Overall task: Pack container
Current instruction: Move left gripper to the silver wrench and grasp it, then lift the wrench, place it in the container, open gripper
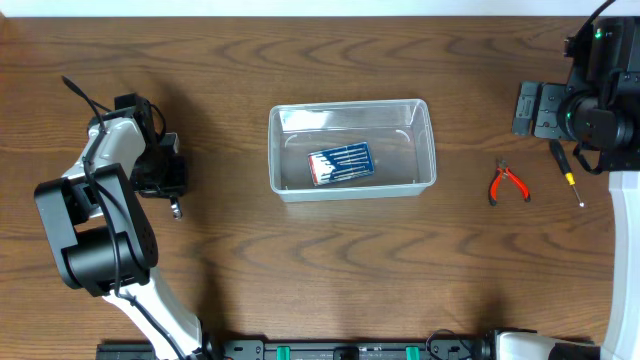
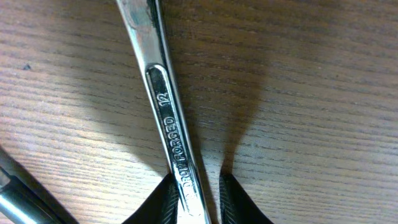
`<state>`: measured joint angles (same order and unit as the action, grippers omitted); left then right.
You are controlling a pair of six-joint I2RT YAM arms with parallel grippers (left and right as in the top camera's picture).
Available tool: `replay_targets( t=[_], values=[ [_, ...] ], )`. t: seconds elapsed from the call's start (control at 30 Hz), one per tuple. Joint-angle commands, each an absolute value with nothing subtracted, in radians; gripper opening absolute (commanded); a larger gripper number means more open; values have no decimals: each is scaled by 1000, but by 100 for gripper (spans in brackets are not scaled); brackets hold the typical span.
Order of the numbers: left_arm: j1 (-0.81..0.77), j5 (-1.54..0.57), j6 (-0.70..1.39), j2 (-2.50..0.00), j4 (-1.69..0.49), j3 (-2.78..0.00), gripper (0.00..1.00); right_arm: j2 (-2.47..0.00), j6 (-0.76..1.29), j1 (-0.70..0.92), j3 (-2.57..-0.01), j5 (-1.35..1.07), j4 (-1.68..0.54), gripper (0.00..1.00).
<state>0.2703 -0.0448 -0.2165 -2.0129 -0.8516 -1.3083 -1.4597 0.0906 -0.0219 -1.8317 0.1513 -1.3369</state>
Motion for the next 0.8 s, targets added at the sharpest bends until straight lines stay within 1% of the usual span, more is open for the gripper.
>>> replay_targets(
  t=[0.0,0.07,0.1,0.3,0.33,0.47,0.57,0.7,0.77],
  values=[
    [274,-35,-224,-2054,-847,-1266,19,-1462,73,-26,-1836,162,-1336,99],
    [274,-38,-224,-2054,-847,-1266,19,-1462,73,-26,-1836,162,-1336,99],
    [274,-38,-224,-2054,-847,-1266,15,-1462,73,-26,-1836,162,-1336,99],
    [274,-38,-223,-2054,-843,-1266,9,-1462,73,-26,-1836,162,-1336,99],
    [274,-38,-223,-2054,-842,-1266,5,-1462,73,-26,-1836,162,-1336,99],
    [273,-39,-204,-2049,-840,-1275,6,-1462,73,-26,-1836,162,-1335,99],
    [263,-82,-205,-2031,-873,-1310,5,-1462,73,-26,-1836,162,-1335,99],
    [215,-125,-205,-1957,-965,-1412,6,-1462,73,-26,-1836,162,-1335,99],
    [167,-132,-207,-1895,-1025,-1489,6,-1462,73,-26,-1836,162,-1334,99]
  ],
)
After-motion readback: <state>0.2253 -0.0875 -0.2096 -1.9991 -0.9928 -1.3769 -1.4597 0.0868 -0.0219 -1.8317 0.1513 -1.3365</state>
